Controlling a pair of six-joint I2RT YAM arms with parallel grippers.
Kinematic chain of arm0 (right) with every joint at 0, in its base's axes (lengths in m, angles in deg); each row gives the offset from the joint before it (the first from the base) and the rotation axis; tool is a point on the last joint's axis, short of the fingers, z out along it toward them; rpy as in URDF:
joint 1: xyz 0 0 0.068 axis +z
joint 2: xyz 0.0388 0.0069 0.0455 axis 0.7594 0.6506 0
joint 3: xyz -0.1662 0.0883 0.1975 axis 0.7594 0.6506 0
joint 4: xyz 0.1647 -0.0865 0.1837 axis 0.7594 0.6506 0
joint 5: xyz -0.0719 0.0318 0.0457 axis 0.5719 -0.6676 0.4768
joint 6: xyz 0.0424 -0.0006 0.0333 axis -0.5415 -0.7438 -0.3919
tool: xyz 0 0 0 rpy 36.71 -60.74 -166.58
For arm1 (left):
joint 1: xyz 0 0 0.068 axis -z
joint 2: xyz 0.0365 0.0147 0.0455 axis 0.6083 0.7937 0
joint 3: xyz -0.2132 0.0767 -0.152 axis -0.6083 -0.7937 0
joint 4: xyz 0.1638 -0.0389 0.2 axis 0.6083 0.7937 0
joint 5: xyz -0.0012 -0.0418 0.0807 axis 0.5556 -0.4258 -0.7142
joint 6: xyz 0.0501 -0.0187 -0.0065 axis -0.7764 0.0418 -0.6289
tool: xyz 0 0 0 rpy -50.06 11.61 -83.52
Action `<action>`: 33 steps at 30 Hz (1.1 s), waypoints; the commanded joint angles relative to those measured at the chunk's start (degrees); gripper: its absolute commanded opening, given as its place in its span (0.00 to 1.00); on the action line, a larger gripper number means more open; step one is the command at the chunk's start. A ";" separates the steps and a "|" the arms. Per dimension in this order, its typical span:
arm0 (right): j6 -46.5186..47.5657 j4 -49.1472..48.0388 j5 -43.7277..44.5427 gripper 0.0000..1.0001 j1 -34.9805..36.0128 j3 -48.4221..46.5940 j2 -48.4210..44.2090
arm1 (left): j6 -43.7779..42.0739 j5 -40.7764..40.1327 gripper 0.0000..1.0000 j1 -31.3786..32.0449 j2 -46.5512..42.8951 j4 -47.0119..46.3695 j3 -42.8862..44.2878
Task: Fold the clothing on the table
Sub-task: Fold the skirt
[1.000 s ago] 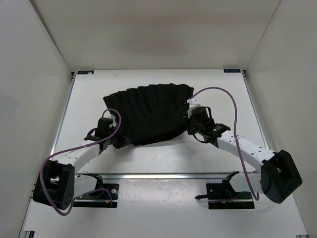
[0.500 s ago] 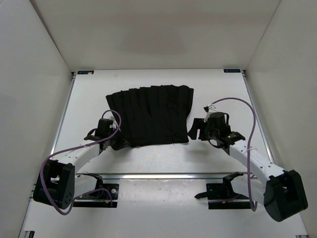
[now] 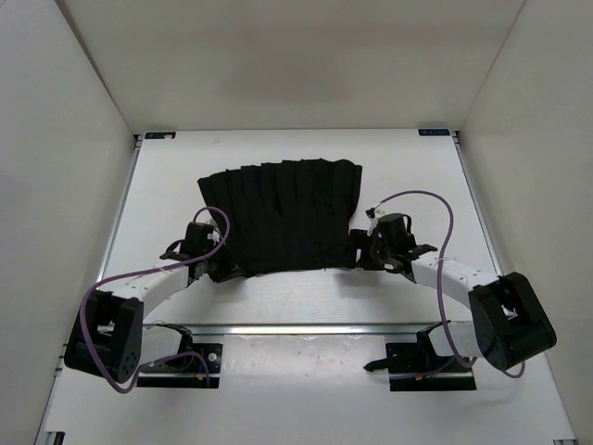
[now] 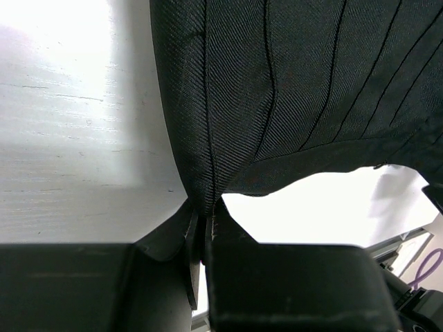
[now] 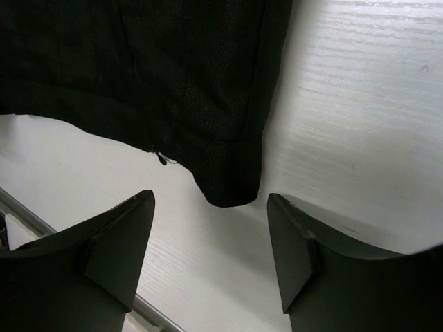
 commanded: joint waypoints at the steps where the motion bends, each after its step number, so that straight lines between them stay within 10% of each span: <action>1: -0.64 -3.65 0.72 0.60 0.11 -2.21 1.30 | -0.86 -0.68 0.00 0.09 0.08 -0.64 1.98; 13: -1.25 -6.02 0.90 0.35 0.02 -4.76 7.01 | -1.12 -0.76 0.00 -0.08 0.25 -0.29 1.71; 19: -1.52 -6.99 0.02 0.00 -1.73 -3.89 7.36 | -1.39 -0.68 0.00 -0.35 0.95 -0.11 1.71; 27: 0.94 -0.24 0.02 0.00 -4.36 -5.46 2.63 | -7.44 0.02 0.00 -2.54 3.05 4.73 7.50; 33: 10.77 13.64 -4.47 0.00 -14.30 -33.27 10.43 | -21.05 3.81 0.00 -3.34 23.88 17.54 43.54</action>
